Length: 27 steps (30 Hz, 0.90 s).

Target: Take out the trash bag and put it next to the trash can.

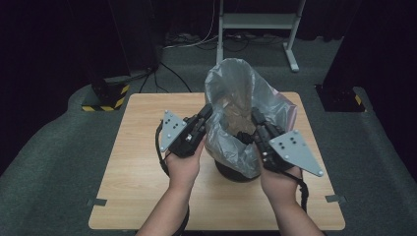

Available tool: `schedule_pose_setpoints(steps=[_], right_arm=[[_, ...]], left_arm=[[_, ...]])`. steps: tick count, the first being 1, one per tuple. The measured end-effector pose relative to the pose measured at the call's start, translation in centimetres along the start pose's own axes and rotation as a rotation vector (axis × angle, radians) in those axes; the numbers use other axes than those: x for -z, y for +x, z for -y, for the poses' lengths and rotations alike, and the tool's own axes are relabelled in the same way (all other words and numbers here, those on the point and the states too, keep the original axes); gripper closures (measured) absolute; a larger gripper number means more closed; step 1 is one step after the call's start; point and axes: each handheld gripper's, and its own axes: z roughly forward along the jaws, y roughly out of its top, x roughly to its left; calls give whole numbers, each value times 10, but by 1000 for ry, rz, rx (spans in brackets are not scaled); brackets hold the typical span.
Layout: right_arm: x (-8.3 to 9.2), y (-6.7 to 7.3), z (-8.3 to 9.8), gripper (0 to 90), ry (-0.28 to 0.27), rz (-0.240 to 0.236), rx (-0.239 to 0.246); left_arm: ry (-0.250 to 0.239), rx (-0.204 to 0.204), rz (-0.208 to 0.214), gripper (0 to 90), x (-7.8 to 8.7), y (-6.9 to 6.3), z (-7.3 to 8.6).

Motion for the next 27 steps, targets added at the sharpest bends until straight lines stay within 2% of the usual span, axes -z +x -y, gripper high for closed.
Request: schedule_pose_setpoints(steps=[4, 7, 11, 13, 16, 17, 19, 21, 25, 27], right_arm=[[-9, 23, 8, 900, 52, -69, 28], [-13, 38, 18, 900, 88, -109, 62], [-17, 50, 28, 900, 125, -142, 82], [-19, 53, 33, 900, 140, -150, 94], [-21, 54, 40, 900, 158, -153, 98], [-21, 54, 41, 900, 157, -152, 100], [-21, 55, 41, 900, 155, -151, 106], [-21, 55, 42, 900, 156, -152, 109], [-21, 55, 42, 900, 153, -154, 119], [-21, 56, 43, 900, 153, -155, 121]], left_arm=[[31, -4, 32, 897, 2, 1, 1], [41, 7, 51, 895, 4, 2, 1], [75, 4, 83, 887, 3, 2, 1], [94, 13, 104, 850, 1, 2, 1], [112, 1, 110, 802, -1, -1, 2], [113, -5, 105, 788, -1, -1, 2], [99, -5, 86, 702, 0, -3, 1], [91, 5, 33, 578, 1, -6, -1], [132, 13, -51, 333, -3, -13, -6], [148, 21, -78, 270, -5, -14, -7]])
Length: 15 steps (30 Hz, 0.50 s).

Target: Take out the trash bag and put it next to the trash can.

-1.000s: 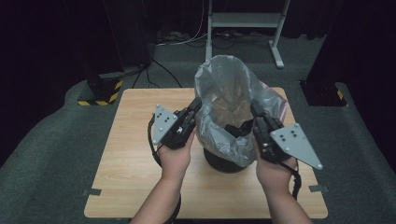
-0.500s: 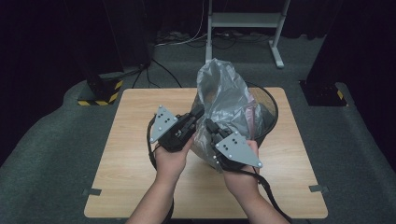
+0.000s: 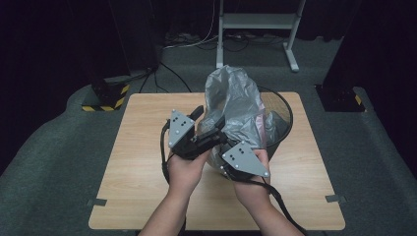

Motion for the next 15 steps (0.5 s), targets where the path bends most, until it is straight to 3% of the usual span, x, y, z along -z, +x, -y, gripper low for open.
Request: schedule_pose_setpoints(steps=[3, 5, 8, 15], right_arm=[[0, 0, 0, 900, 1, -2, 3], [-1, 1, 0, 900, 2, -4, 6], [-1, 1, 1, 900, 5, -5, 19], [6, -3, 1, 870, -14, -16, 24]], left_arm=[[73, 23, 33, 258, -7, 0, 0], [109, 12, 45, 364, -11, -1, 3], [112, 21, 56, 561, -10, 1, 2], [90, 99, 108, 842, -9, 13, 2]])
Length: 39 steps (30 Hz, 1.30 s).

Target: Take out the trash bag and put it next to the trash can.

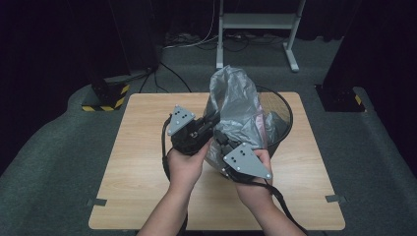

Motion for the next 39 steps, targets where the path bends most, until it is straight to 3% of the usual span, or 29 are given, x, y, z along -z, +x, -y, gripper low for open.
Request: schedule_pose_setpoints(steps=[4, 7, 11, 18, 27, 33, 39], right_arm=[[10, -7, -3, 771, -35, -9, -16], [18, -15, -6, 733, -60, 1, -44], [28, -33, -10, 674, -65, 43, -79], [46, -77, -7, 577, -57, 139, -134], [66, -126, 11, 517, 17, 250, -171], [78, -146, 30, 461, 51, 298, -192], [85, -156, 62, 345, 130, 333, -235]], left_arm=[[-23, 30, 11, 885, -1, 4, 2], [-34, 19, 3, 889, -1, 4, 4], [-61, 3, -5, 891, 0, 3, 5], [-86, -19, -15, 893, 0, 4, 1], [-102, -39, -8, 894, -1, 4, -8], [-132, -56, -1, 895, -1, 2, -14], [-182, -86, 18, 896, 1, -1, -21]])
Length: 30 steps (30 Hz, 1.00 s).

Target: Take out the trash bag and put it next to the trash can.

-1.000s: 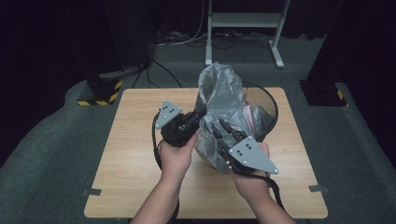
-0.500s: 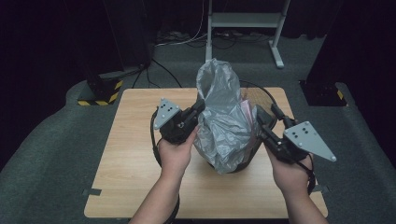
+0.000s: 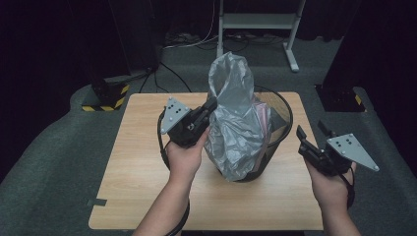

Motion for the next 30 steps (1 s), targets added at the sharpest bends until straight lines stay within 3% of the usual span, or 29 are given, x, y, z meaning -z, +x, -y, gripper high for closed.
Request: schedule_pose_setpoints(steps=[4, 8, 15, 17, 26, 30], right_arm=[[-4, -7, 26, 279, 71, 19, -35], [-12, -10, 51, 228, 147, 42, -37], [-30, -8, 103, 191, 286, 30, -24], [-35, -7, 114, 169, 312, 6, -13], [-48, 2, 143, 160, 400, -35, 53], [-50, 3, 148, 160, 420, -40, 52]], left_arm=[[-37, -20, 11, 896, 0, -3, -5], [-69, -39, 25, 896, 1, -5, -9], [-117, -65, 47, 897, 3, -9, -12], [-136, -72, 56, 897, 5, -11, -15], [-228, -103, 89, 897, 14, -17, -29], [-268, -120, 103, 897, 17, -20, -39]])
